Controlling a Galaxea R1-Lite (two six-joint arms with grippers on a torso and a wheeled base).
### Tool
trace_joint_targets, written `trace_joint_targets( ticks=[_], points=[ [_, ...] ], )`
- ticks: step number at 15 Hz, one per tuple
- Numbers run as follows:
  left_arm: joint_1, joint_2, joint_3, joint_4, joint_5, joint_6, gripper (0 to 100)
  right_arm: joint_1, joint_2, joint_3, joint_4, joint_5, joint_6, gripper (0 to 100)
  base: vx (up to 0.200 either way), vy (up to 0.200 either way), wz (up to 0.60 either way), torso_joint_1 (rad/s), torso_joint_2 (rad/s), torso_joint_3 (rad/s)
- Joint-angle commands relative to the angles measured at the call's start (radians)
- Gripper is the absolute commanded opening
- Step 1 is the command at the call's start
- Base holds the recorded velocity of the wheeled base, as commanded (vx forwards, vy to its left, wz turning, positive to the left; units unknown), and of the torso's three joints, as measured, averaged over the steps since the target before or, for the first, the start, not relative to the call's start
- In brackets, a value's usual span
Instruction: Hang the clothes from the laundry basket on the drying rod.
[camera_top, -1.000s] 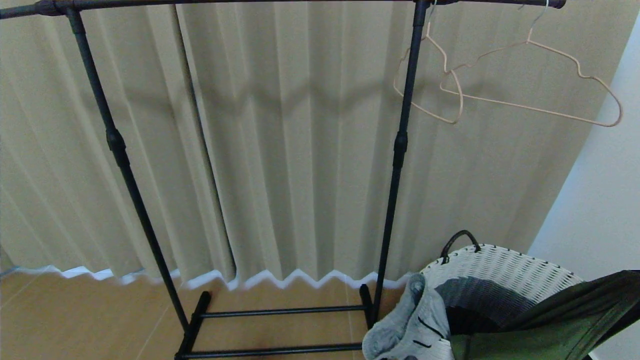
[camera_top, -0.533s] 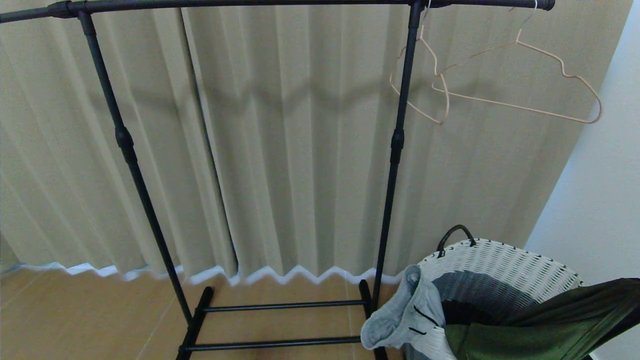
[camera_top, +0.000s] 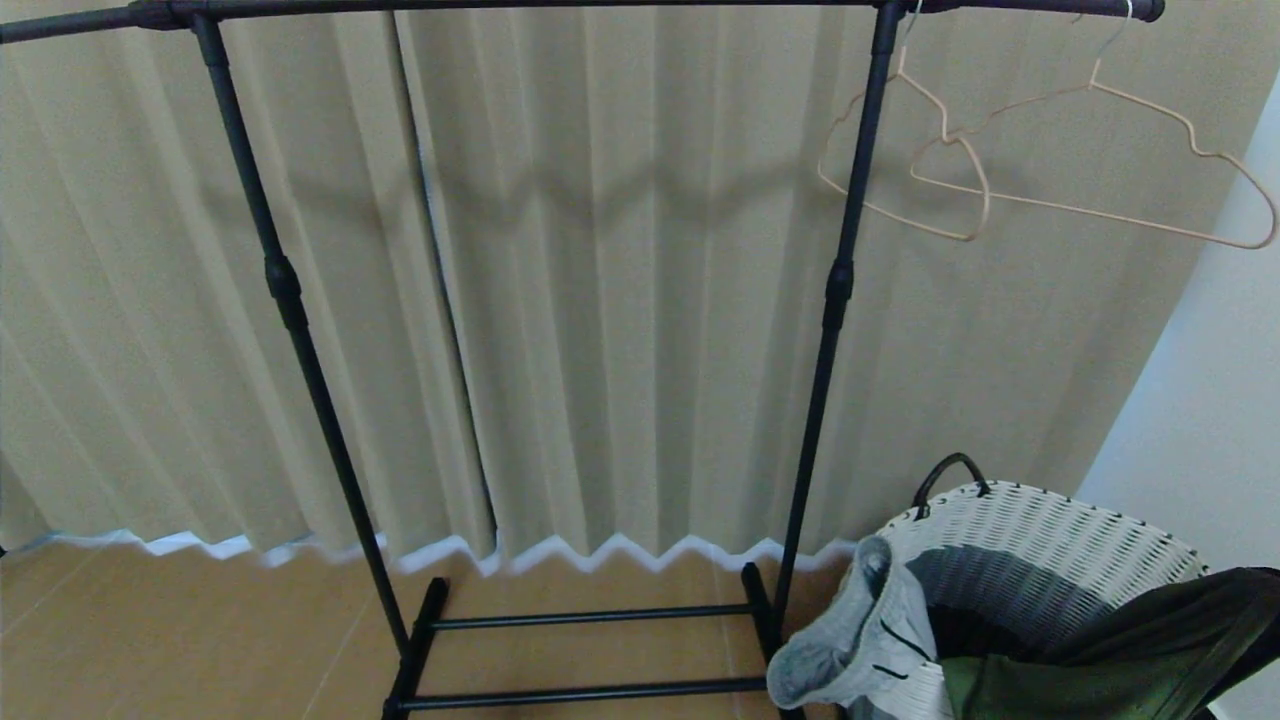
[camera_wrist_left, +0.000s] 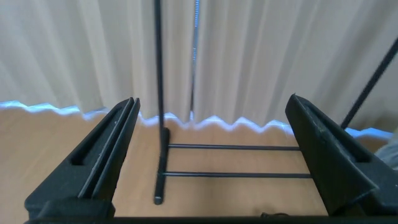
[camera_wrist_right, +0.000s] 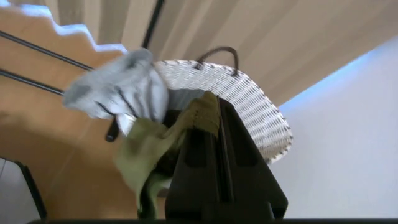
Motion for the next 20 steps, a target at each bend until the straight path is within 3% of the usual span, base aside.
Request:
trace_joint_targets(
  ticks=[1,3,6,8,12,14,15,20],
  points=[
    [0.0,0.001,0.0,0.0,-0.003,0.002,100,0.0,0.003,-0.002,0.0,-0.001,0.0,0,0.0,0.0,0.0,0.0,0.0,0.0],
    [0.0,0.0,0.0,0.0,-0.003,0.005,100,0.007,0.009,-0.007,-0.01,0.014,0.0,0,0.0,0.0,0.0,0.0,0.0,0.0],
    [-0.001,0.003,0.001,0.002,-0.004,0.011,100,0.039,0.006,-0.029,-0.013,0.101,0.0,0,0.0,0.0,0.0,0.0,0.0,0.0],
    [0.0,0.003,0.004,0.002,-0.004,0.053,100,0.062,0.012,-0.045,-0.013,0.138,0.001,0,0.0,0.0,0.0,0.0,0.0,0.0],
    [-0.001,0.001,0.018,-0.052,-0.032,0.068,100,0.274,0.063,-0.156,-0.003,0.176,0.126,0,0.0,0.0,0.0,0.0,0.0,0.0],
    [-0.003,0.009,-0.017,-0.146,-0.273,0.068,100,0.338,0.136,-0.23,-0.003,0.178,0.17,0,0.0,0.0,0.0,0.0,0.0,0.0],
    [-0.003,0.034,-0.062,-0.146,-0.34,0.068,100,0.367,0.178,-0.268,-0.003,0.178,0.173,0,0.0,0.0,0.0,0.0,0.0,0.0],
    [-0.017,0.455,-0.319,-0.198,-0.492,0.091,100,0.499,0.348,-0.418,-0.014,0.178,0.225,0,0.0,0.0,0.0,0.0,0.0,0.0]
  ],
)
